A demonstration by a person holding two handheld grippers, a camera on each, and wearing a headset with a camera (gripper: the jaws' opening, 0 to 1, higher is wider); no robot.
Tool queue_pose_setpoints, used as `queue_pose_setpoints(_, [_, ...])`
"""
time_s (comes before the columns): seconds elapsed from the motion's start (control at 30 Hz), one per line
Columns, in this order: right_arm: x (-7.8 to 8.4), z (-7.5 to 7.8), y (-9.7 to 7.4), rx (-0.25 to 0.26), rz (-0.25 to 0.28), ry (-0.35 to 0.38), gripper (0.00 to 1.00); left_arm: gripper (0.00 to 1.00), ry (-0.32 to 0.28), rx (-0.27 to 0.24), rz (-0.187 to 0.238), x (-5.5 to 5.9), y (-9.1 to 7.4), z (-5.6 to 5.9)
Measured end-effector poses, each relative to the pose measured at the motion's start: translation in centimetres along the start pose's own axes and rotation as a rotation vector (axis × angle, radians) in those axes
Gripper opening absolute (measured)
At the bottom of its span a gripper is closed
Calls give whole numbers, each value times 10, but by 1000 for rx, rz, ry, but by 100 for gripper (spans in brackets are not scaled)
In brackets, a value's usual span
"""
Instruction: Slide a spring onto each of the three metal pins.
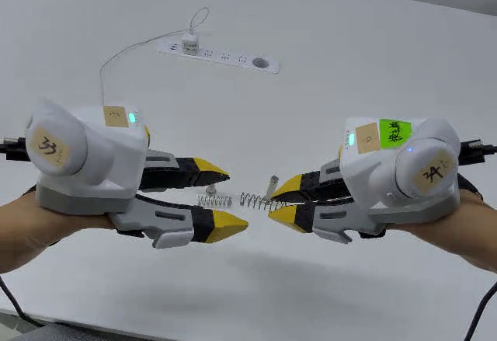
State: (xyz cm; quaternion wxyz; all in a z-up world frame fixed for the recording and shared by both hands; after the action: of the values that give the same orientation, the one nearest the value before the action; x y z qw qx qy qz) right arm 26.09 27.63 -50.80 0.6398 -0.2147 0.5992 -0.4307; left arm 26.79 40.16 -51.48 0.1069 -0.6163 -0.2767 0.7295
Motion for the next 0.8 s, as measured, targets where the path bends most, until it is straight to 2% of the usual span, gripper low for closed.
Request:
queue_pose_setpoints(0.2, [-3,-6,-1,-5,-15,-63,10,35,30,24,-11,0,2,5])
queue_pose_setpoints(0.37, [-5,-9,-2,-20,0,-72,10,28,61,43,-40,3,5,10])
queue_pose_setpoints(0.8, [-11,-13,-1,-46,1,-108,10,18,69,55,-29,0,5,11])
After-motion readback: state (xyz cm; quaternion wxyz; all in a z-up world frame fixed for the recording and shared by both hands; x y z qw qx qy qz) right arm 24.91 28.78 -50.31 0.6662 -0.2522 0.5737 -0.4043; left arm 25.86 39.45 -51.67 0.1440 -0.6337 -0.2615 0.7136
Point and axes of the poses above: the centre of the closed fingertips' face, and the gripper's own axes: y roughly forward along the fingers, z roughly to its right, x roughly out of its underside, the point moved 7 cm from there along -y, roughly backward along the fingers, and after that the axes turned 10 degrees about -z, right-handed, at the moved point
